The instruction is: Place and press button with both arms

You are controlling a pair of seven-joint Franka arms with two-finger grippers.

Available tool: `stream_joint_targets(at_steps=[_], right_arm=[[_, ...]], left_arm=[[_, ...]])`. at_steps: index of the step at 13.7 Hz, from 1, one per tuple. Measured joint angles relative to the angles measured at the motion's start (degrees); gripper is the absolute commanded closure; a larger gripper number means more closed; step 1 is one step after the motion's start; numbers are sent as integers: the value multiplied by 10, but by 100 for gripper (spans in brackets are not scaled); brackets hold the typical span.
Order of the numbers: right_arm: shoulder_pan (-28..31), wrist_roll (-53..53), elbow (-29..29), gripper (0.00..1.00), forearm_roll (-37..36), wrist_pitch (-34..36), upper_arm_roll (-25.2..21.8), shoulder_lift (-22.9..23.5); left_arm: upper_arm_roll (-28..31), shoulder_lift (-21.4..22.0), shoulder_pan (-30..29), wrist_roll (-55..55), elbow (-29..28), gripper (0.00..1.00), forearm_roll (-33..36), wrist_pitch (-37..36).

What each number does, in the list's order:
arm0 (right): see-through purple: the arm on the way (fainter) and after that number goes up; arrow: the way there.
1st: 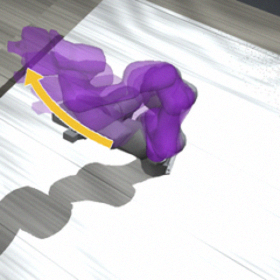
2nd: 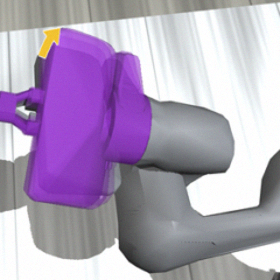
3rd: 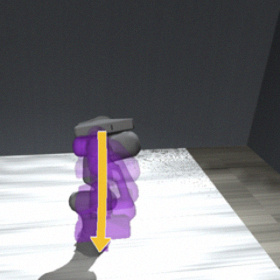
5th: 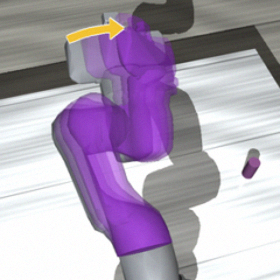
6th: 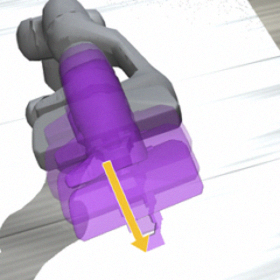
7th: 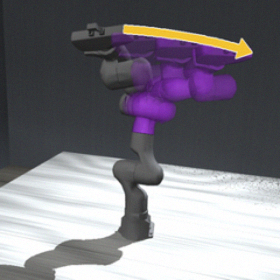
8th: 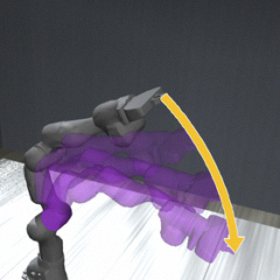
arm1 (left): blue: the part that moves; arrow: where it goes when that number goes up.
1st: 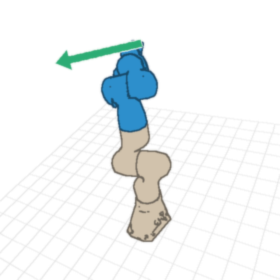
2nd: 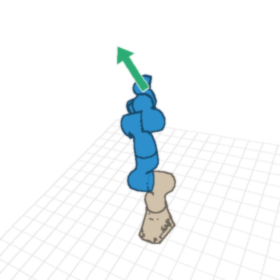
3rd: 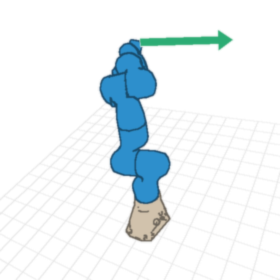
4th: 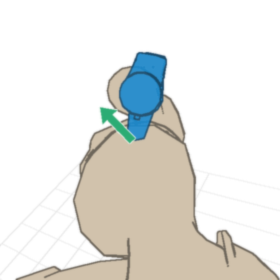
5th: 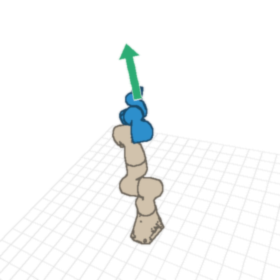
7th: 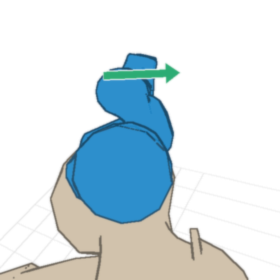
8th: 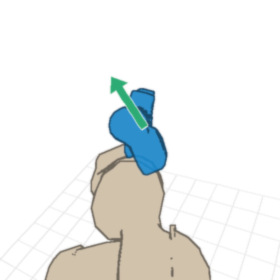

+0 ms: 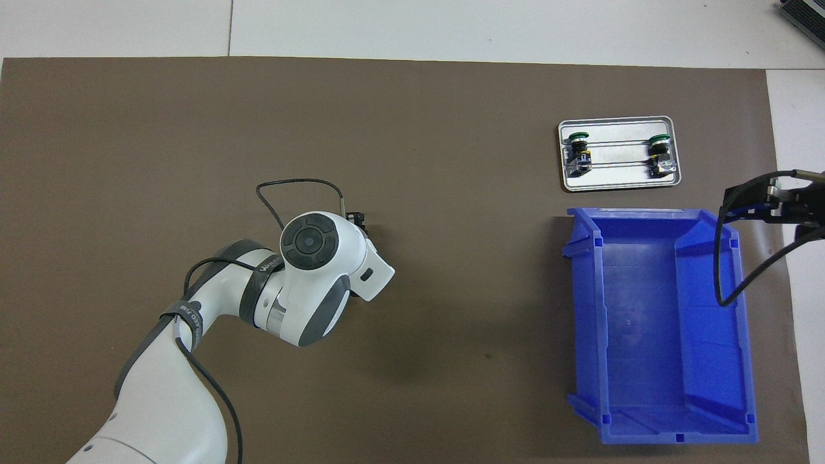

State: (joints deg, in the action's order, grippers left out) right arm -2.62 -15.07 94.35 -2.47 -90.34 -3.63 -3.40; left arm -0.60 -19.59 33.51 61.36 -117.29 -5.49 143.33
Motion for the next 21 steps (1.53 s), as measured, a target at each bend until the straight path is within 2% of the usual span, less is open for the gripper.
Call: stream_joint_targets(at_steps=[3, 7, 10, 12, 14, 17, 21], right_arm=[[0, 30, 0, 0, 0, -9, 0, 0], [1, 80, 0, 0, 0, -14, 0, 0], [0, 81, -14, 0, 0, -2, 0, 8], [0, 81, -22, 0, 0, -5, 0, 17], [0, 81, -20, 0, 0, -8, 0, 20], [0, 81, -19, 0, 0, -8, 0, 20], [0, 81, -19, 0, 0, -8, 0, 20]], left_arm=[[0, -1, 0, 5, -1, 17, 0, 14], [1, -2, 0, 6, -1, 29, 0, 22], [2, -2, 0, 6, -1, 44, 0, 26], [5, -1, 0, 7, 1, 61, 0, 34], [7, -1, 0, 7, 2, 72, 0, 38], [8, -2, -1, 7, 3, 74, 0, 38], [8, -2, -1, 7, 3, 92, 0, 38]])
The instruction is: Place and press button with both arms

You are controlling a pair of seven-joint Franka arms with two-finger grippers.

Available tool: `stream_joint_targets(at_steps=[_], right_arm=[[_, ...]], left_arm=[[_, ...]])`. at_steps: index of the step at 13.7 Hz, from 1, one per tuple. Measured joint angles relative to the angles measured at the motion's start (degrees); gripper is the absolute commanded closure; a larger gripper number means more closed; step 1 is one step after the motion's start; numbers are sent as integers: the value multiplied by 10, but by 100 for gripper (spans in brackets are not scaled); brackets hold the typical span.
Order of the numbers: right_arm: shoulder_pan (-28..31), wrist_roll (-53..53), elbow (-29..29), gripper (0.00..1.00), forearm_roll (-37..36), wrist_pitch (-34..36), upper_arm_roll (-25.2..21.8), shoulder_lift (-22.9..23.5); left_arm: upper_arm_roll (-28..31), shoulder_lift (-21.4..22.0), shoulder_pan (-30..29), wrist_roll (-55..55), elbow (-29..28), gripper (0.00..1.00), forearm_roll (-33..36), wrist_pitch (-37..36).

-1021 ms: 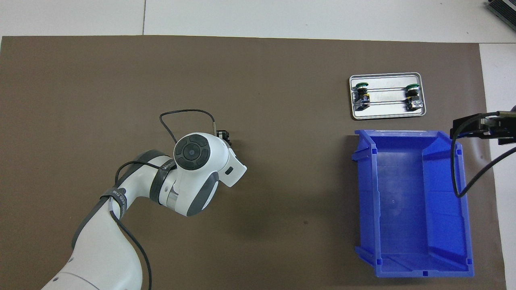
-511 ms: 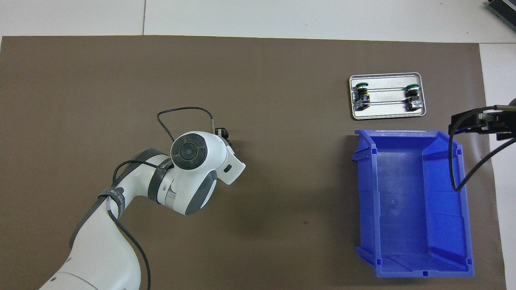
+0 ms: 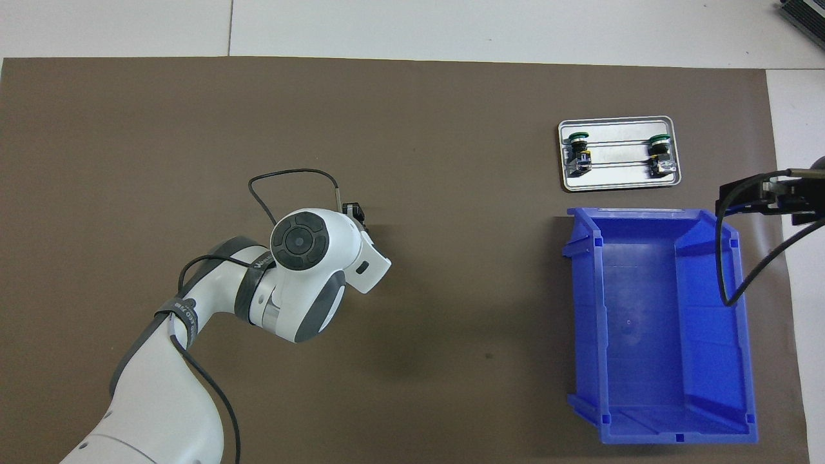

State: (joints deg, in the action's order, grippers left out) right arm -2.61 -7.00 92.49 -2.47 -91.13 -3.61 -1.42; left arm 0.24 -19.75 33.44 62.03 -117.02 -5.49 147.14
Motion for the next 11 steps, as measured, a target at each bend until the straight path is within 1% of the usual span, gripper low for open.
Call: stream_joint_targets(at_steps=[2, 4, 6, 9, 11], right_arm=[[0, 0, 0, 0, 0, 0, 0, 0], [0, 0, 0, 0, 0, 0, 0, 0], [0, 0, 0, 0, 0, 0, 0, 0], [0, 0, 0, 0, 0, 0, 0, 0], [0, 0, 0, 0, 0, 0, 0, 0]], left_arm=[[2, 0, 0, 0, 0, 98, 0, 0], [6, -1, -1, 0, 4, 98, 0, -1], [8, -3, -2, 0, 18, 97, 0, -13], [9, -5, -12, 0, 61, 96, 0, -65], [10, -5, -27, 0, 84, 92, 0, -86]])
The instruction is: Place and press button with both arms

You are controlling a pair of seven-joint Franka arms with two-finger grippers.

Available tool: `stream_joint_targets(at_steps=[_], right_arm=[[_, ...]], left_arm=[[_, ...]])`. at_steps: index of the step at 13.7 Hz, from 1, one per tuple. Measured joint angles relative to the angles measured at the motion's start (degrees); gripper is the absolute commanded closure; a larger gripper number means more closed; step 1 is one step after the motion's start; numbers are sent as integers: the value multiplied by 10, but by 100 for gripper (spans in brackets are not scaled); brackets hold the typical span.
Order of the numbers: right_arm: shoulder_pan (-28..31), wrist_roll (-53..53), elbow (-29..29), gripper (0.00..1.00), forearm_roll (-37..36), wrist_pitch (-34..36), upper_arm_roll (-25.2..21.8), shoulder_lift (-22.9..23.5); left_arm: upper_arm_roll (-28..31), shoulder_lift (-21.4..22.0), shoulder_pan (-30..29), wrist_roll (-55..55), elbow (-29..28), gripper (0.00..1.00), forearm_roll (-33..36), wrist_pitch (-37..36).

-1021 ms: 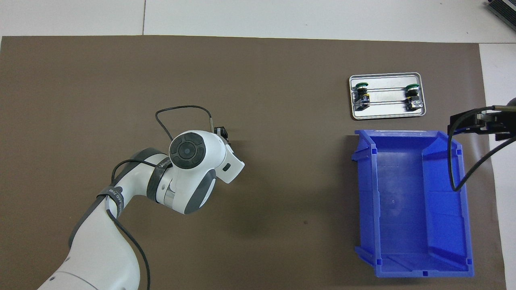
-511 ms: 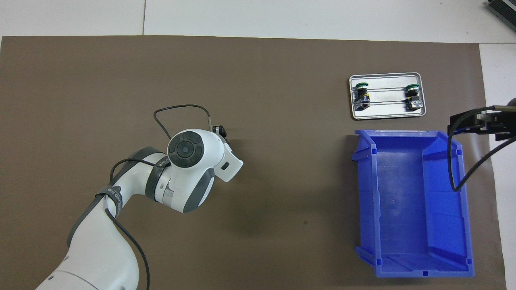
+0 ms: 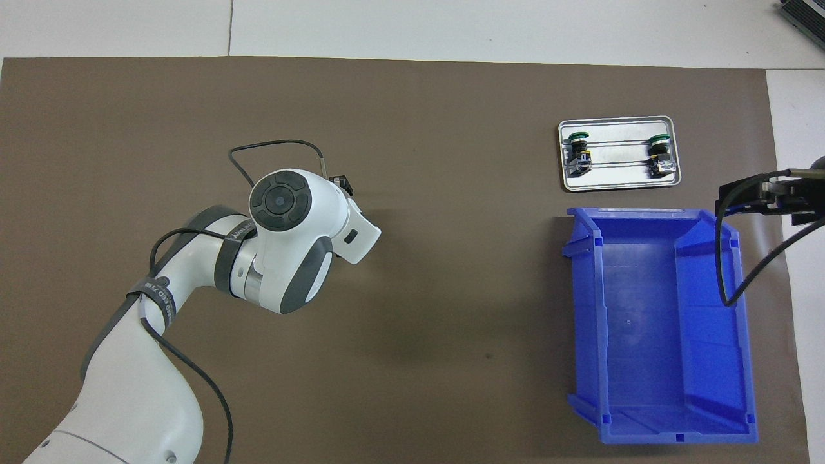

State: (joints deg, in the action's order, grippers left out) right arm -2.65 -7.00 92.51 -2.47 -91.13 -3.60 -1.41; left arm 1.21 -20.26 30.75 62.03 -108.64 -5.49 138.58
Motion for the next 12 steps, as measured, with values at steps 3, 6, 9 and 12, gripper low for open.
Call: stream_joint_targets(at_steps=[3, 6, 9, 12], right_arm=[[0, 0, 0, 0, 0, 0, 0, 0], [0, 0, 0, 0, 0, 0, 0, 0], [0, 0, 0, 0, 0, 0, 0, 0], [0, 0, 0, 0, 0, 0, 0, 0]], left_arm=[[-3, 1, -33, 2, 23, 88, -12, -27], [-3, 9, -66, 62, 35, 88, -107, -53], [-3, 26, -112, 142, 36, 90, -197, -111], [-2, 37, -159, 218, 35, 92, -267, -170]])
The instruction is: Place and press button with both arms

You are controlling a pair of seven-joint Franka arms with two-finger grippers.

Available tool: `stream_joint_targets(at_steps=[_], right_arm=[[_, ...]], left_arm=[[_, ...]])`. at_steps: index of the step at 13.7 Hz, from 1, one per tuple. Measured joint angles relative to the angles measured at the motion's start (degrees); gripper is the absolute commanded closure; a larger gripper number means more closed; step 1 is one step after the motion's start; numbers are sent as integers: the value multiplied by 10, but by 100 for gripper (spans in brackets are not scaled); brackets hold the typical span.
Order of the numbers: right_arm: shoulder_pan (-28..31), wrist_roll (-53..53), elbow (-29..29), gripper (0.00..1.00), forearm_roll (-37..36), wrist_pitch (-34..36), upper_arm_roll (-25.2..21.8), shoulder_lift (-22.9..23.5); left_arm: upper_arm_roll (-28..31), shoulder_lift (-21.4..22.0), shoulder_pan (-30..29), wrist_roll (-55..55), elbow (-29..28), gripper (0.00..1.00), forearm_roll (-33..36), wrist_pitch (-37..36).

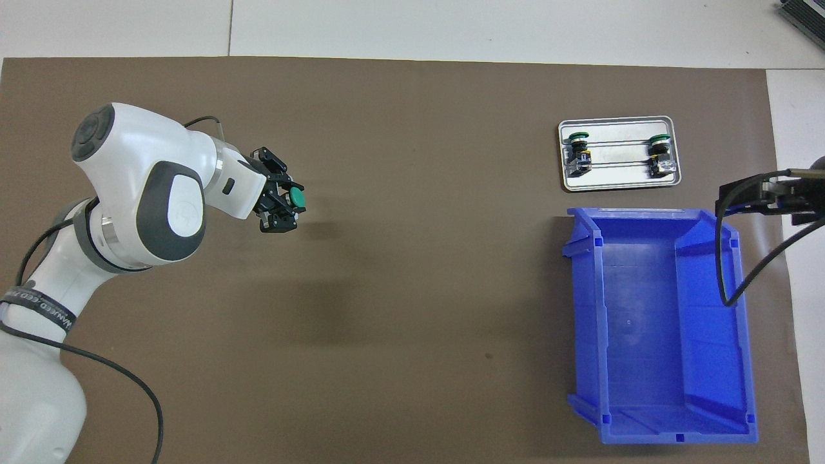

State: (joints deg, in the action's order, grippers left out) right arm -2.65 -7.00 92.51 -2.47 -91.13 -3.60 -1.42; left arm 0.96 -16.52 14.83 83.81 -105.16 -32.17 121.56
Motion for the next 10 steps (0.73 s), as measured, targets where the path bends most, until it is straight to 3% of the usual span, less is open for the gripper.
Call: stream_joint_targets(at_steps=[10], right_arm=[[0, 0, 0, 0, 0, 0, 0, 0]], left_arm=[[0, 33, -94, 142, -54, 100, -147, -101]])
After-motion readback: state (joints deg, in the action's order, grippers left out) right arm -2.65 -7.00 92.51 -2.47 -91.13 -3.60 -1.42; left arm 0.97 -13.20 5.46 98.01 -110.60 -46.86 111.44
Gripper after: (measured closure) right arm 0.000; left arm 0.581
